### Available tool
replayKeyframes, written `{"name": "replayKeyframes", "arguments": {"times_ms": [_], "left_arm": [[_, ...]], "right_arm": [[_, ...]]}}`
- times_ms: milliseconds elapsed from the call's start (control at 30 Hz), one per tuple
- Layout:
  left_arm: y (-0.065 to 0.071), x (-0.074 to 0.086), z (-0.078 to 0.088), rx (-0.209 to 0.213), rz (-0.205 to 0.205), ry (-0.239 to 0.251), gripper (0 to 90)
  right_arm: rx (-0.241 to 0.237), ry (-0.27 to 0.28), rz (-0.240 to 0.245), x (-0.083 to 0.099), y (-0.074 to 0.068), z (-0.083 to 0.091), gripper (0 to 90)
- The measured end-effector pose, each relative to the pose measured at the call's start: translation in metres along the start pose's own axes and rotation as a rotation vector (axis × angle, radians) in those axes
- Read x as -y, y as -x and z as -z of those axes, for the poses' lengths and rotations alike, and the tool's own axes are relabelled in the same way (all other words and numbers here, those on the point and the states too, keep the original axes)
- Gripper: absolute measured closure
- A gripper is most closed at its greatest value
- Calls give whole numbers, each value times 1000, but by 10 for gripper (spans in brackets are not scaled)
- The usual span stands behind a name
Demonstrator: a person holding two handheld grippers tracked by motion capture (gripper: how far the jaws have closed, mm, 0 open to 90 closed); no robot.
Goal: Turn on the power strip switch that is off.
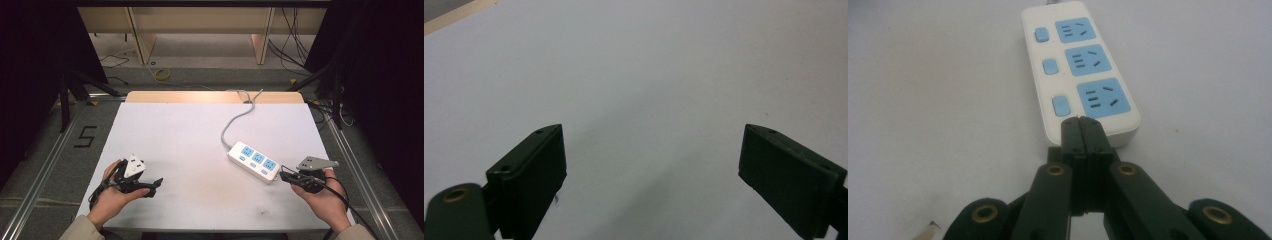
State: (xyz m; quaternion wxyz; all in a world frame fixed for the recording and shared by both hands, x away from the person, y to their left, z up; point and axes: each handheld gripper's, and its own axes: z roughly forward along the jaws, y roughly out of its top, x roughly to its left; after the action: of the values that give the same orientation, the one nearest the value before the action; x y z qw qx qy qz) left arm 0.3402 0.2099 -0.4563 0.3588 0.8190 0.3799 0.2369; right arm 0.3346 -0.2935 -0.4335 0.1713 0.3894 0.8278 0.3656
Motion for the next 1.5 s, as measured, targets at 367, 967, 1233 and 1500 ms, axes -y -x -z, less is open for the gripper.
{"name": "replayKeyframes", "arguments": {"times_ms": [367,967,1233,1500], "left_arm": [[0,-1,0,1,-2,1,112],[1,-1,-1,2,-3,2,112],[1,-1,-2,4,-6,-1,112],[1,-1,-2,5,-7,0,112]], "right_arm": [[12,1,22,-10,0,-5,900],[7,-1,29,-25,0,-14,900],[1,-9,31,-31,-1,-15,900],[3,-9,34,-36,0,-17,900]]}}
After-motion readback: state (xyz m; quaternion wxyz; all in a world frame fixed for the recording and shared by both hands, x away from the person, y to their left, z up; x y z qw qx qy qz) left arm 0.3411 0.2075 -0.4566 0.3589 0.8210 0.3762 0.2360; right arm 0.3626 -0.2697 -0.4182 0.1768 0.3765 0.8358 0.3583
